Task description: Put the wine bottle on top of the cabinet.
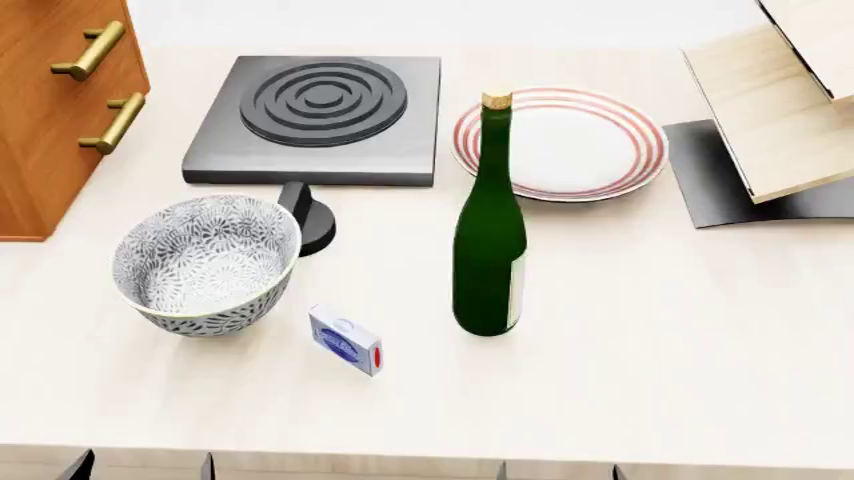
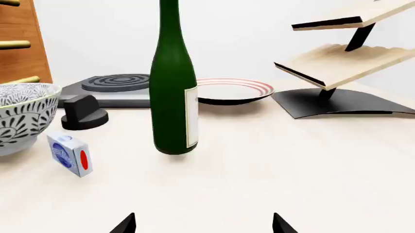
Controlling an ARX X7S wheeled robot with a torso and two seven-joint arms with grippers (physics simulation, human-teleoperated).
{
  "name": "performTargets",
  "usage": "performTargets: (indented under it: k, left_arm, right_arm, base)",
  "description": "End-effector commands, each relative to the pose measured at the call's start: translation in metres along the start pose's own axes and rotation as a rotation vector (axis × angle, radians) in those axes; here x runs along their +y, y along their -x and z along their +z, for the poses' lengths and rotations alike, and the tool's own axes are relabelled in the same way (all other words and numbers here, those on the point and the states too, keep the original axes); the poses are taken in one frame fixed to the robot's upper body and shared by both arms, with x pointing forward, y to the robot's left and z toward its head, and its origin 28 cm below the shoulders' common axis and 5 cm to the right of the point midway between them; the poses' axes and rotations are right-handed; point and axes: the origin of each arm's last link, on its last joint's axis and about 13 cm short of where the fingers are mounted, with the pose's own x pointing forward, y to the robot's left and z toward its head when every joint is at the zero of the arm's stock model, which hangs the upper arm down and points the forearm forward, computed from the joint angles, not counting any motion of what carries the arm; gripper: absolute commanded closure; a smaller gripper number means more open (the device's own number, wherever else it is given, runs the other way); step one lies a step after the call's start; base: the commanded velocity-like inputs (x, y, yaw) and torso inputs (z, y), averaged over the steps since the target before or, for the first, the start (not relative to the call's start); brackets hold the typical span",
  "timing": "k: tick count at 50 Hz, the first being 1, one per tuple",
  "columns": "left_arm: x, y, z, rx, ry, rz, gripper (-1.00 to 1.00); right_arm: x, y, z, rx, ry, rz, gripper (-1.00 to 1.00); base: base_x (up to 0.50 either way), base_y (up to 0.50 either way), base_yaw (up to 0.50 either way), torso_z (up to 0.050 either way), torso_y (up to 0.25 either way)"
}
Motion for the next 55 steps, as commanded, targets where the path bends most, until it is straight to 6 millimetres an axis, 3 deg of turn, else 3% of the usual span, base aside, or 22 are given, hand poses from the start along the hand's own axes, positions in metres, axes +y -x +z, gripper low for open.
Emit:
performTargets:
  k: [1,21,24,25,26,55]
  left_arm:
    - [0.0,0.0,0.0,0.0,0.0,0.0,-1.0]
    - [0.0,-0.002,0.002,-0.007,-0.023,0.02,-1.0]
    - [0.001,-0.002,-0.002,0.045,-0.099,0.03,-1.0]
    - [-0.026,0.001,0.006,-0.103,-0.118,-0.206,-1.0]
    - [0.001,-0.002,-0.003,0.032,-0.074,0.03,-1.0]
    - [0.0,0.0,-0.004,0.03,-0.087,0.029,-1.0]
  right_arm:
    - [0.0,0.0,0.0,0.0,0.0,0.0,-1.0]
    - [0.001,0.0,-0.002,0.001,0.002,0.005,-1.0]
    - [0.001,0.0,-0.001,-0.001,0.002,0.005,-1.0]
    - [-0.012,0.0,0.009,-0.113,0.072,0.018,1.0]
    - [0.001,0.0,-0.001,-0.002,0.002,0.006,-1.0]
    - [0.003,0.002,0.0,-0.004,-0.005,0.012,-1.0]
  base:
    - [0.0,0.0,0.0,0.0,0.0]
    - [0.0,0.0,0.0,0.0,0.0]
    - [0.0,0.0,0.0,0.0,0.0]
    - [0.0,0.0,0.0,0.0,0.0]
    - [0.0,0.0,0.0,0.0,0.0]
    - [0.0,0.0,0.0,0.0,0.0]
